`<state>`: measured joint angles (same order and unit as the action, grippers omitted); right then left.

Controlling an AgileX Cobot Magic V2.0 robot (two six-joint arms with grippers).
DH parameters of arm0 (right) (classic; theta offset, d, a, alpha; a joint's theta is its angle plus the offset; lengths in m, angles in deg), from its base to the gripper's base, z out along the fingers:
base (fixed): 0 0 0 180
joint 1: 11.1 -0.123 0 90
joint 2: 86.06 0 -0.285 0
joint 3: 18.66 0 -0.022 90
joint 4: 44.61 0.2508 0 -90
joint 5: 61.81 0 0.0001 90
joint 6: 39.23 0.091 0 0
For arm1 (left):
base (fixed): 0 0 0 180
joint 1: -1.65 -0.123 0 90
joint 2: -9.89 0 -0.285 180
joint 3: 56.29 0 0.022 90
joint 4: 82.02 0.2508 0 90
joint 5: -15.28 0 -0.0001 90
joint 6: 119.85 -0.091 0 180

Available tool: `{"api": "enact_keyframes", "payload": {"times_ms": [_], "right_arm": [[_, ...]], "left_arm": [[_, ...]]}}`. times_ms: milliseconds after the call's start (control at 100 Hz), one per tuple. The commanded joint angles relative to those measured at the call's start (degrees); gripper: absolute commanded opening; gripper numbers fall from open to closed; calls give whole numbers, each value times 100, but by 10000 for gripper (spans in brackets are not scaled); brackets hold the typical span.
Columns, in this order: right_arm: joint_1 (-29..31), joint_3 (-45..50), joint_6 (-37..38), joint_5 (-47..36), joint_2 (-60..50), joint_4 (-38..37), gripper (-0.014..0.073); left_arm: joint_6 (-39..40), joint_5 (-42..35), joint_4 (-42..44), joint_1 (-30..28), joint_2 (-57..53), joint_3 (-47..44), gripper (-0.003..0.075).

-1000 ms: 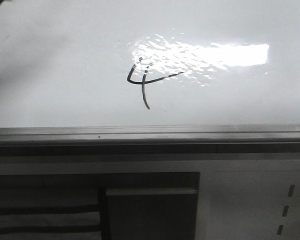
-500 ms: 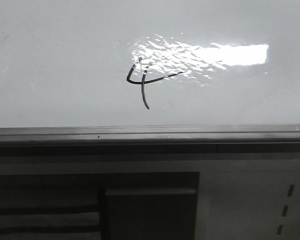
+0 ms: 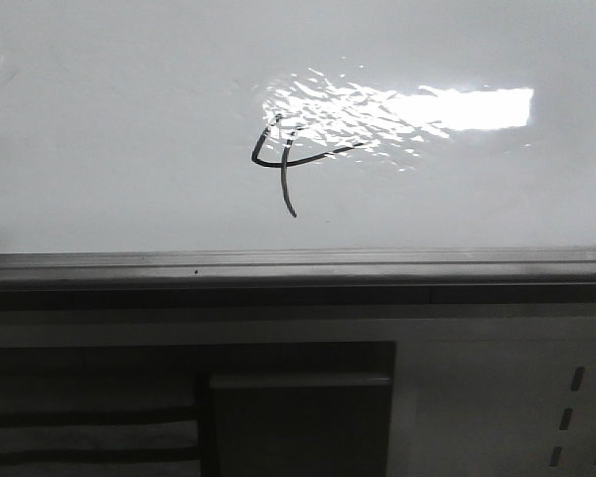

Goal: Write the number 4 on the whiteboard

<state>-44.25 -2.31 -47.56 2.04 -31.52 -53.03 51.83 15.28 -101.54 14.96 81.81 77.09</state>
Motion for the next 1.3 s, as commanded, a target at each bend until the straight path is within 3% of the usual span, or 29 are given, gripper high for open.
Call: {"api": "enact_keyframes", "payload": {"times_ms": [0,80,290,370,710,870,990,1080,1180,1290], "right_arm": [[1,-125,26,-327,-23,-44,394],[1,-125,26,-327,-23,-32,394],[1,-125,26,-327,-23,16,394],[1,-125,26,-337,-23,16,394],[1,-125,43,-288,-23,-207,394],[11,-95,674,-501,-23,-207,394],[11,179,1121,-1025,-96,-197,394],[11,581,1313,-1612,-222,-197,394],[11,1077,1421,-2310,-406,-185,394],[11,1605,1582,-3010,-641,-185,393]], "left_arm": [[60,-415,-70,-12,-46,188,-13],[60,-348,-70,-12,-46,188,29],[60,-269,-148,-12,-46,188,239],[60,-269,-152,-12,-46,188,277],[49,-212,216,-12,-376,188,278],[49,774,971,-12,-1178,462,277],[49,2126,1852,-12,-1902,756,277],[49,2917,1952,-12,-2446,830,277],[49,3290,1952,-12,-2997,736,272],[246,3068,1952,-12,-3558,415,239]]}}
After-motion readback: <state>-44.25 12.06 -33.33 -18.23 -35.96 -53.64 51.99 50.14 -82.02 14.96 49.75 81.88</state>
